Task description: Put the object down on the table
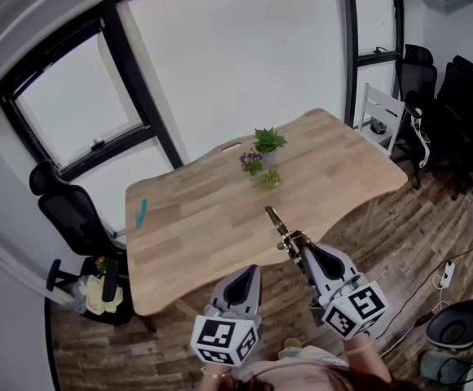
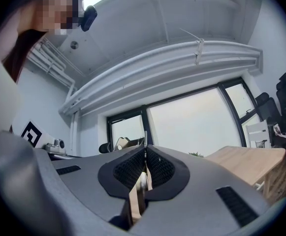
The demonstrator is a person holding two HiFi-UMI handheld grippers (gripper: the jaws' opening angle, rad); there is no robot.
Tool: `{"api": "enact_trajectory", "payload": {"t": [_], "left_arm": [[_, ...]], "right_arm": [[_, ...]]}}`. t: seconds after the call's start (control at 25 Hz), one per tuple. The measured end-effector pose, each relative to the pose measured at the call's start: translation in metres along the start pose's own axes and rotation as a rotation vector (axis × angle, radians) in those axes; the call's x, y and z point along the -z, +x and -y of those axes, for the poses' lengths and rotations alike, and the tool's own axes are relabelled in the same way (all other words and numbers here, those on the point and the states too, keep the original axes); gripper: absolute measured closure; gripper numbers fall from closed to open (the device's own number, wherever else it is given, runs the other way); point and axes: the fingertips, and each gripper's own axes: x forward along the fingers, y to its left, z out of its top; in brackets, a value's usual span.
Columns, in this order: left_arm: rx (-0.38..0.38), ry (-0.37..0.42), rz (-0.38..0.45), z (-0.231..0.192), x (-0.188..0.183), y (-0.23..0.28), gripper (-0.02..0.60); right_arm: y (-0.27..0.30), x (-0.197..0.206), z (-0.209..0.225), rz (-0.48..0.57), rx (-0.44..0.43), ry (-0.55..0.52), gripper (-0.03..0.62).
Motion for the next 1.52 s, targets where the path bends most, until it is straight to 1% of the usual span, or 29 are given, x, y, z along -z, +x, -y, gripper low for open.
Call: {"api": "enact_trajectory", "payload": {"t": [0.24, 0.4, 0.48, 0.6, 1.08, 1.28, 1.52], "left_arm": [[-0.018, 0.001, -0.018, -0.004, 0.001, 0.025, 0.58], [-0.035, -0.03, -0.034, -0.018, 0.007, 0.036, 0.578], [-0.036, -0.033, -0.036, -0.025, 0.007, 0.043, 0.578], [-0.031, -0.028, -0.037, -0.036, 0.006, 0.055, 0.578], [0.006, -0.015, -0.051, -0.093, -0.001, 0.102, 0.578], [0.008, -0.013, -0.063, -0.115, 0.0, 0.119, 0.58], [0.004, -0.027, -0.074, -0.138, 0.004, 0.132, 0.58]], "right_arm": [[0.025, 0.002, 0.02, -0.015, -0.046, -0.013, 0.585], [0.043, 0.013, 0.028, -0.04, -0.06, -0.008, 0.585], [0.053, 0.018, 0.031, -0.05, -0.065, -0.021, 0.585], [0.071, 0.024, 0.036, -0.06, -0.065, -0.039, 0.585], [0.142, 0.065, 0.056, -0.126, -0.042, -0.057, 0.585], [0.166, 0.083, 0.063, -0.171, -0.04, -0.084, 0.586], [0.192, 0.107, 0.069, -0.244, -0.048, -0.14, 0.586]]}}
